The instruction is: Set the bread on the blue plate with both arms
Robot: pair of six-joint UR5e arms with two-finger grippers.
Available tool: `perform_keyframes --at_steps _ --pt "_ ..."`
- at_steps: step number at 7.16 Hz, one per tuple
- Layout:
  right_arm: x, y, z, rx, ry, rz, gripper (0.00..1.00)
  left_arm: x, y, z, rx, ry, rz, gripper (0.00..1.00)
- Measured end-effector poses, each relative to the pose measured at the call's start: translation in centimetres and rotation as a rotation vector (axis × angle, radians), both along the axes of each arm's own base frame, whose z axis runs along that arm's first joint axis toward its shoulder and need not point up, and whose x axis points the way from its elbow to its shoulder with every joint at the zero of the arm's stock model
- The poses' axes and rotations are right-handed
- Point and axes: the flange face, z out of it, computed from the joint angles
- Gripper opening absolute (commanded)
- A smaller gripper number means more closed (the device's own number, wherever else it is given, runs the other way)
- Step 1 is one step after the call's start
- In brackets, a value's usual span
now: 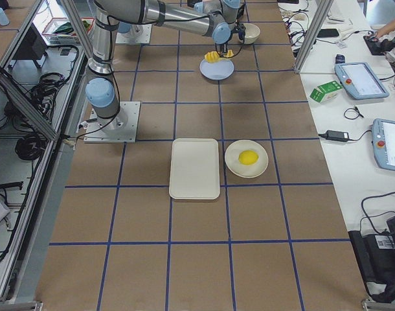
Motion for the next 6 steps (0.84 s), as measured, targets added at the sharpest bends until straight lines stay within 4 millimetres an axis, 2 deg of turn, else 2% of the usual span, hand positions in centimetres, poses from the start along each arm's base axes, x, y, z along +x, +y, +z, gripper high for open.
perform_keyframes --at_steps 1,2,3,4,6 --pt "0.3 -0.3 -1.2 0.013 0.000 -0.007 0.00 0.1 1.3 1.8 0.012 -0.018 -0.012 1.00" --pt "0.8 -0.8 -2.5 0.007 -0.007 -0.021 0.00 0.5 2.2 2.5 0.017 -0.050 -0.033 1.00" --pt "1.4 -1.2 -3.8 -0.014 -0.017 -0.034 0.04 1.1 2.8 2.7 0.022 -0.112 -0.072 1.00" --pt "2.1 -1.2 -4.9 -0.019 -0.020 -0.035 0.18 1.9 3.5 2.9 0.032 -0.169 -0.121 1.00" --pt "3.3 -0.3 -6.3 0.013 -0.003 -0.042 0.21 2.8 4.2 3.0 0.053 -0.243 -0.196 1.00"
